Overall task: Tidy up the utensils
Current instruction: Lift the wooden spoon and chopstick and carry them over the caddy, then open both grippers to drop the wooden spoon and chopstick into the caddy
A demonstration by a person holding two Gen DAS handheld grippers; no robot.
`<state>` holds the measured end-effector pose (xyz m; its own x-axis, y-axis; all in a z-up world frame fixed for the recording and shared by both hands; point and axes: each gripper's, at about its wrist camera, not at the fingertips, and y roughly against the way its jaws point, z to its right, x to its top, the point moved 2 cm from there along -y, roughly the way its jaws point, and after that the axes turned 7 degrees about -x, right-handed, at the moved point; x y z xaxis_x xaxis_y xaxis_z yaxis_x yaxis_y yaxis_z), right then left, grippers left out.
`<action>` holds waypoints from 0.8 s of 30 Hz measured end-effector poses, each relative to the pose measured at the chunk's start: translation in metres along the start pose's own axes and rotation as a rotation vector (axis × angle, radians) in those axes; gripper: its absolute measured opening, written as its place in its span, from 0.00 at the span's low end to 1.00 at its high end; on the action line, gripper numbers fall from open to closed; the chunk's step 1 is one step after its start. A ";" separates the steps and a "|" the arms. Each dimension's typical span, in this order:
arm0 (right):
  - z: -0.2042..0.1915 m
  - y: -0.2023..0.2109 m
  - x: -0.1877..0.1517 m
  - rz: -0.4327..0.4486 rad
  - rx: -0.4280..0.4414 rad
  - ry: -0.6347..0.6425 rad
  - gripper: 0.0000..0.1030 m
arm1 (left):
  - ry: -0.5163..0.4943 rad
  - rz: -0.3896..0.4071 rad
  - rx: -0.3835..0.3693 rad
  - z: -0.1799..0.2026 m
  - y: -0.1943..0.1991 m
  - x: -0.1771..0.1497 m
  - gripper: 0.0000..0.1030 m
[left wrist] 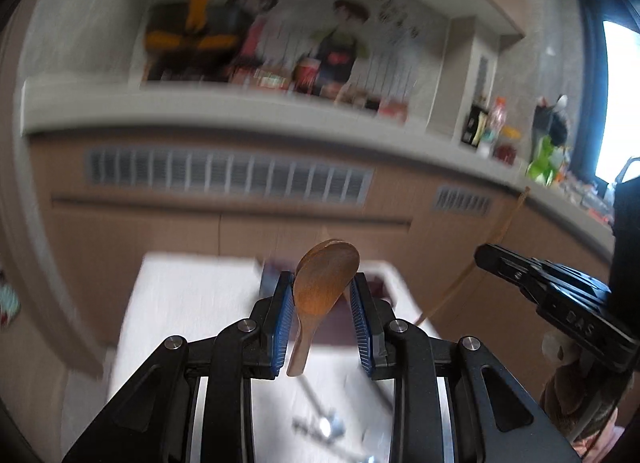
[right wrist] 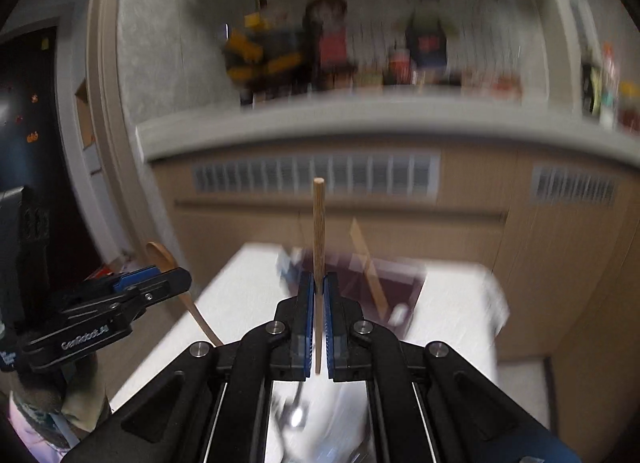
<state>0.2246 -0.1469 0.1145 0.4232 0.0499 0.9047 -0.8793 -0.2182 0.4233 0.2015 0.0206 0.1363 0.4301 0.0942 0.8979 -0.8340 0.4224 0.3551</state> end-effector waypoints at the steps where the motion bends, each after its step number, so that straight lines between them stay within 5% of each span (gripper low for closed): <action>1: 0.001 0.005 0.016 0.036 -0.014 0.016 0.04 | -0.013 0.017 -0.006 0.004 -0.004 0.013 0.28; 5: 0.012 0.014 0.062 0.118 -0.056 0.040 0.04 | -0.045 0.084 -0.035 0.013 -0.018 0.062 0.28; 11: 0.030 -0.014 0.089 0.123 -0.120 0.051 0.04 | -0.055 0.088 -0.063 0.013 -0.054 0.084 0.28; 24: 0.044 -0.110 0.050 -0.042 -0.150 0.050 0.04 | 0.017 -0.076 -0.094 -0.026 -0.154 0.035 0.28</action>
<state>0.3518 -0.1635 0.1109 0.4519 0.1052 0.8858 -0.8855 -0.0675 0.4597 0.3538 -0.0179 0.1063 0.4973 0.0737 0.8644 -0.7632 0.5111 0.3955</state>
